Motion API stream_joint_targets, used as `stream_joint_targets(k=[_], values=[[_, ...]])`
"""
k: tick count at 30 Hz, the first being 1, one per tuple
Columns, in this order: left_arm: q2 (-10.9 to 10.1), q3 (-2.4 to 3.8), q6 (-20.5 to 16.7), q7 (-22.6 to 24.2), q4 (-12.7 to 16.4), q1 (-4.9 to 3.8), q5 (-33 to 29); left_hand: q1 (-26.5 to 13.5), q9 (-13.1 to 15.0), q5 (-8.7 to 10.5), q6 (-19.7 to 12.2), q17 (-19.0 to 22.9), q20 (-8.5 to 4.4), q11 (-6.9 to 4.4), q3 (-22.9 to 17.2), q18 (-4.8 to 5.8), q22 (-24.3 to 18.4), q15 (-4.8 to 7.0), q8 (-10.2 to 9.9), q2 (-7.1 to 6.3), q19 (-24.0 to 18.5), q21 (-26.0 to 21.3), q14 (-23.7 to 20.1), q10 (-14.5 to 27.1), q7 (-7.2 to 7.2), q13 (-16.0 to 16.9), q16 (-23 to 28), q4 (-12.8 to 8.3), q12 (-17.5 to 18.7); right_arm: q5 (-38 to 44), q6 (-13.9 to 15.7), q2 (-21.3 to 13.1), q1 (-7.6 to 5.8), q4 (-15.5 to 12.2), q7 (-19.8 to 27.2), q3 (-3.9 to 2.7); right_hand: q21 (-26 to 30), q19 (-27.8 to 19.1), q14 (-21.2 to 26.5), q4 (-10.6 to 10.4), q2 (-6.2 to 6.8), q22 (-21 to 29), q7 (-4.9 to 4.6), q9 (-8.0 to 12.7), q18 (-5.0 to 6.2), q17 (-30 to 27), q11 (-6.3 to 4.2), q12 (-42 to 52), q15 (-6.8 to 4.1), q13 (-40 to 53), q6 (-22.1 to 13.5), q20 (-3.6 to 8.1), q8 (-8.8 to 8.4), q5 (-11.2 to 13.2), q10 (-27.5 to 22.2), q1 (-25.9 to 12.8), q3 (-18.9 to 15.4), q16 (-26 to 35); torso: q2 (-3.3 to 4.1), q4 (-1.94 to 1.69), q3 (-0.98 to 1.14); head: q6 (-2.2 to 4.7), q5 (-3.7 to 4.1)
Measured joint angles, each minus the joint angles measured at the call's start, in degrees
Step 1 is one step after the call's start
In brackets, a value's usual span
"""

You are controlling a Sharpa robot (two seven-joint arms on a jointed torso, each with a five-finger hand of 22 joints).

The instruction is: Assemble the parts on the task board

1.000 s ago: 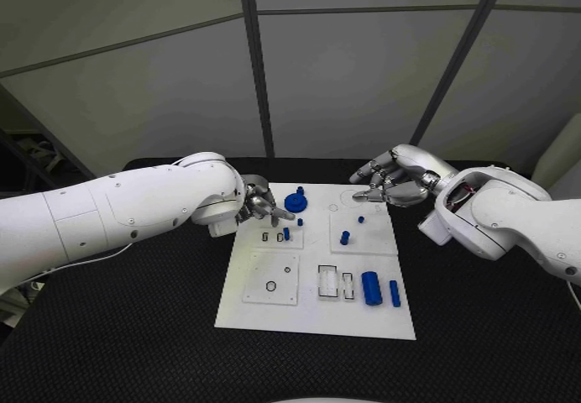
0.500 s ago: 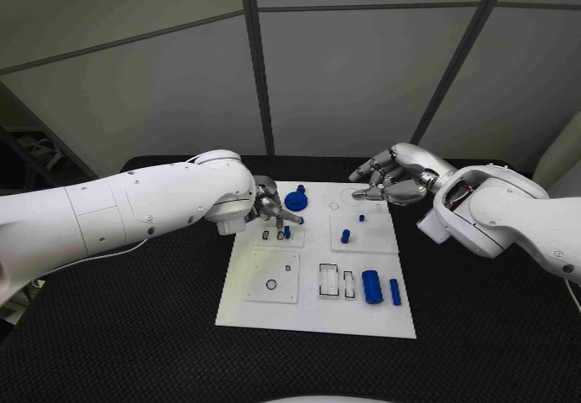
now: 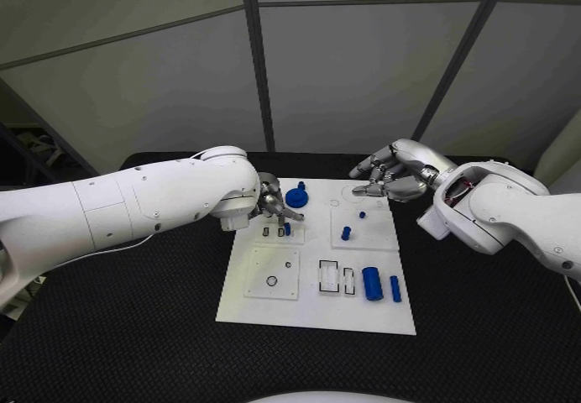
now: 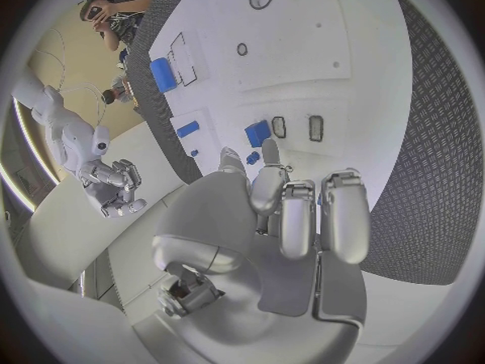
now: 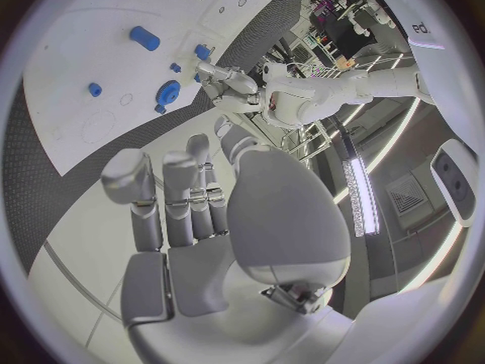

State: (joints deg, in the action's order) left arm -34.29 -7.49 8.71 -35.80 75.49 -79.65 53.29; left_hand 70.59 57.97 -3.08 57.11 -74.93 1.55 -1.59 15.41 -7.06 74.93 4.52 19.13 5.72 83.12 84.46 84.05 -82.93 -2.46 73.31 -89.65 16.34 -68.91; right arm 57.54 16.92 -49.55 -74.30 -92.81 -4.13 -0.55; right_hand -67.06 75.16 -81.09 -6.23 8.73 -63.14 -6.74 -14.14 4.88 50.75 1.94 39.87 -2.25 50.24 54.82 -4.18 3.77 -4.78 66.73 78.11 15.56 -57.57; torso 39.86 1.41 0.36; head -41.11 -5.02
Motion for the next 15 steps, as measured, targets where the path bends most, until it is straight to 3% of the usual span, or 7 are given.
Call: stream_joint_targets(k=[15], values=[[0.51, -0.50, 1.48, -0.55, -0.63, -0.01, 0.27, 0.84, -0.01, 0.00, 0.00, 0.01, 0.00, 0.18, -0.16, 0.01, 0.00, 0.00, -0.65, -0.07, 0.00, 0.00, 0.00, 0.19, 0.00, 0.00, 0.00, -0.16, -0.30, 0.03, -0.01, 0.33, 0.00, 0.26, -0.09, 0.00, 0.00, 0.20, -0.21, 0.00, 0.00, 0.07, 0.00, 0.01, 0.00, 0.12, 0.00, -0.27, -0.21, -0.26, 0.00, 0.21, 0.00, 0.00, 0.00, 0.00, 0.00, 0.00, -0.02, -0.04, 0.03, -0.38, 0.03]])
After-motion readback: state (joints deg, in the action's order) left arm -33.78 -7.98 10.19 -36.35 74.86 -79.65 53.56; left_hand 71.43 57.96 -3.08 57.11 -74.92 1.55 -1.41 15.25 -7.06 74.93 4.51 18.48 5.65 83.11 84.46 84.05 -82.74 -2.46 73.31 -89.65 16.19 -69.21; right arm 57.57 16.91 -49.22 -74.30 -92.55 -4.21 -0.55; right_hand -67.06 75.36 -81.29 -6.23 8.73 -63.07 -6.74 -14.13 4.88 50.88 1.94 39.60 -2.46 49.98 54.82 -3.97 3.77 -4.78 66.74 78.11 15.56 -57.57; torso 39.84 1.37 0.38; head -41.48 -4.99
